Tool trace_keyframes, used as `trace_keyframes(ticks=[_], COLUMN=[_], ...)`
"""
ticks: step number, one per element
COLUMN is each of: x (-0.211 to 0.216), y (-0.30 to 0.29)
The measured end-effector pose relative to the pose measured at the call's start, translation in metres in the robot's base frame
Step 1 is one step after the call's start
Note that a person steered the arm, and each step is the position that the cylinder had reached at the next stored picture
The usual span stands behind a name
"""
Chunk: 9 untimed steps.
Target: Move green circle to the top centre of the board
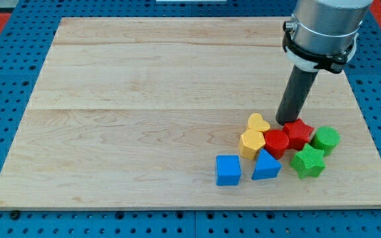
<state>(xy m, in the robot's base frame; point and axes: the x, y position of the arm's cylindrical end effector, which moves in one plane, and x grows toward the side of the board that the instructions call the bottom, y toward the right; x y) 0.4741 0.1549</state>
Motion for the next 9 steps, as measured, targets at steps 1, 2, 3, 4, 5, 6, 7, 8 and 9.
trace_keyframes(ticks=[1, 2, 3, 4, 5, 6, 7, 8, 9], x=[0.0, -0.002, -0.009, -0.009, -0.018, -0.023, -0.023, -0.023, -0.031], y=[0.0, 0.008, 0.02, 0.02, 0.018, 0.018, 0.016, 0.016, 0.031])
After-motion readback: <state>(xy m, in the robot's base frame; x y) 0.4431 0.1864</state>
